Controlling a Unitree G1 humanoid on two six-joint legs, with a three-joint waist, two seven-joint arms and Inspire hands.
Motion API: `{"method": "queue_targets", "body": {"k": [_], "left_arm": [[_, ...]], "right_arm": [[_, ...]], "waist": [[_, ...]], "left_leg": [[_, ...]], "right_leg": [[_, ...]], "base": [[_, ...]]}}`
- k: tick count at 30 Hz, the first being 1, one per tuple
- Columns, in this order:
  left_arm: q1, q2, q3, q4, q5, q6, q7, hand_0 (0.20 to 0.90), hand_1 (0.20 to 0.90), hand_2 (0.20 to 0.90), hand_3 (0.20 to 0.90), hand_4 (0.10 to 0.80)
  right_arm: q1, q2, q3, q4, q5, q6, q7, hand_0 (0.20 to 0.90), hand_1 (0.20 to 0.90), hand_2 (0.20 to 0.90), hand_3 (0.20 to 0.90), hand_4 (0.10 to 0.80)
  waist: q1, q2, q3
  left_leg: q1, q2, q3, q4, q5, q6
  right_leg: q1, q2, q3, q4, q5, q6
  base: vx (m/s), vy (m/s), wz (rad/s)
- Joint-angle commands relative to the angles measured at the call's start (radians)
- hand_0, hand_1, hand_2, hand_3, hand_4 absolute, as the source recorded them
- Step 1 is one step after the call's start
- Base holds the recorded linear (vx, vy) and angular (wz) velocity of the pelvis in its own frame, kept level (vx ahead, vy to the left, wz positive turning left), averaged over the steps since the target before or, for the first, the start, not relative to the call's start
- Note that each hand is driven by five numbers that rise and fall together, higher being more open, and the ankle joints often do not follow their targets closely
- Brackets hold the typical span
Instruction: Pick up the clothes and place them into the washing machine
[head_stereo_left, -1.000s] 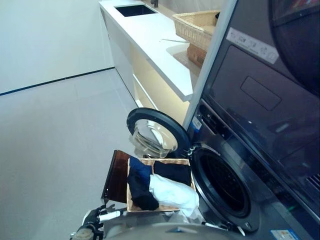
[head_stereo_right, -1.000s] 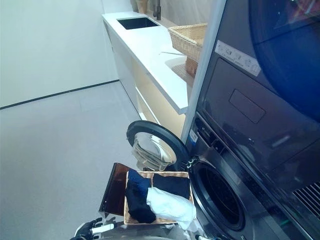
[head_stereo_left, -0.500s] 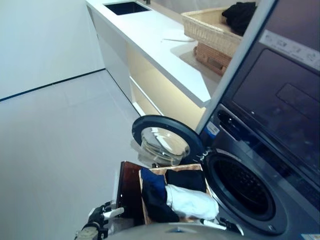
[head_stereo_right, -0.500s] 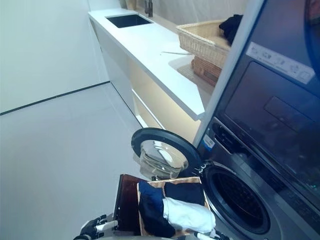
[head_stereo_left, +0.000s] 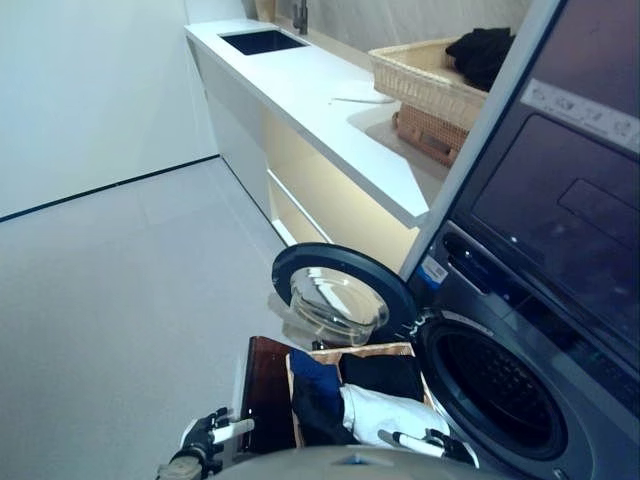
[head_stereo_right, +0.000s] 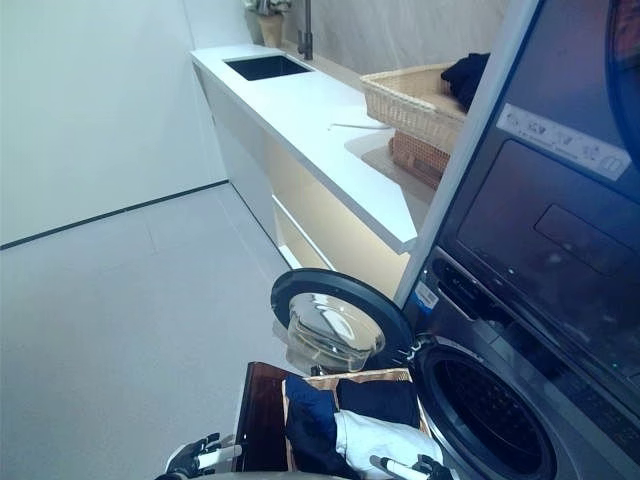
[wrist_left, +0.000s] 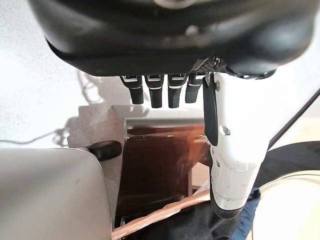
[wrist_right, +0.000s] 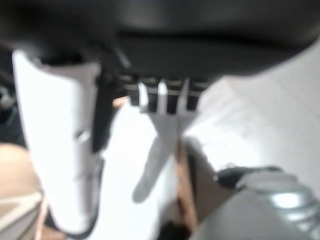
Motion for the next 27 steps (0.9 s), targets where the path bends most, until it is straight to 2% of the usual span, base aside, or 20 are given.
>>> {"method": "queue_targets", "body": {"k": [1, 3, 5, 8, 12, 17, 22, 27], "left_arm": [[0.018, 0.025, 0.014, 0.019, 0.030, -0.024, 0.002, 0.900, 0.900, 0.900, 0.900, 0.800], [0.020, 0.037, 0.023, 0.016, 0.023, -0.030, 0.005, 0.900, 0.900, 0.900, 0.900, 0.800], [0.020, 0.041, 0.035, 0.010, 0.018, -0.034, 0.017, 0.900, 0.900, 0.900, 0.900, 0.800], [0.023, 0.036, 0.040, 0.008, 0.012, -0.035, 0.022, 0.900, 0.900, 0.900, 0.900, 0.800], [0.023, 0.030, 0.047, 0.016, 0.019, -0.031, 0.020, 0.900, 0.900, 0.900, 0.900, 0.800], [0.025, 0.017, 0.046, 0.014, 0.019, -0.031, 0.017, 0.900, 0.900, 0.900, 0.900, 0.800], [0.029, 0.014, 0.045, 0.007, 0.024, -0.034, 0.020, 0.900, 0.900, 0.900, 0.900, 0.800], [0.015, 0.022, 0.028, -0.023, 0.040, -0.045, 0.029, 0.900, 0.900, 0.900, 0.900, 0.800]], "right_arm": [[-0.059, -0.049, 0.003, -0.058, -0.009, -0.045, -0.037, 0.900, 0.900, 0.900, 0.900, 0.800], [-0.066, -0.046, 0.008, -0.074, -0.013, -0.049, -0.039, 0.900, 0.900, 0.900, 0.900, 0.800], [-0.070, -0.041, 0.012, -0.077, -0.022, -0.046, -0.046, 0.900, 0.900, 0.900, 0.900, 0.800], [-0.067, -0.036, 0.023, -0.076, -0.021, -0.040, -0.043, 0.900, 0.900, 0.900, 0.900, 0.800], [-0.060, -0.042, 0.019, -0.061, -0.030, -0.037, -0.042, 0.900, 0.900, 0.900, 0.900, 0.800], [-0.054, -0.052, 0.012, -0.059, -0.030, -0.039, -0.044, 0.900, 0.900, 0.900, 0.900, 0.800], [-0.064, -0.072, 0.016, -0.078, -0.050, -0.043, -0.053, 0.900, 0.900, 0.900, 0.900, 0.800], [-0.108, -0.117, 0.080, -0.118, -0.161, -0.032, -0.068, 0.900, 0.900, 0.900, 0.900, 0.800]], "waist": [[0.028, 0.022, 0.014], [0.032, 0.023, 0.017], [0.032, 0.015, 0.026], [0.037, -0.001, 0.011], [0.040, -0.007, -0.011], [0.039, -0.006, -0.020], [0.041, -0.004, -0.024], [0.052, 0.008, -0.004]], "left_leg": [[0.012, -0.009, 0.046, 0.089, -0.106, -0.058], [0.022, -0.001, 0.042, 0.078, -0.107, -0.068], [0.025, 0.005, 0.043, 0.087, -0.111, -0.077], [0.042, 0.013, 0.056, 0.059, -0.103, -0.092], [0.056, 0.019, 0.043, 0.041, -0.102, -0.100], [0.067, 0.022, 0.029, 0.036, -0.105, -0.103], [0.074, 0.018, 0.021, 0.023, -0.102, -0.105], [0.046, 0.000, 0.014, 0.032, -0.108, -0.086]], "right_leg": [[-0.028, -0.038, -0.074, -0.063, 0.163, -0.007], [-0.050, -0.037, -0.093, -0.182, 0.174, -0.013], [-0.039, -0.053, -0.129, -0.243, 0.194, 0.002], [0.004, -0.042, -0.123, -0.307, 0.198, 0.006], [0.032, -0.029, -0.130, -0.325, 0.187, 0.000], [0.052, -0.023, -0.132, -0.329, 0.172, -0.007], [0.066, -0.026, -0.135, -0.341, 0.177, -0.002], [0.019, -0.047, -0.130, -0.283, 0.184, 0.015]], "base": [[0.044, -0.027, -0.18], [0.036, -0.076, -0.06], [0.037, -0.099, -0.01], [0.076, -0.119, 0.00], [0.082, -0.097, 0.13], [0.055, -0.052, 0.12], [0.035, -0.002, 0.07], [-0.038, 0.068, -0.02]]}}
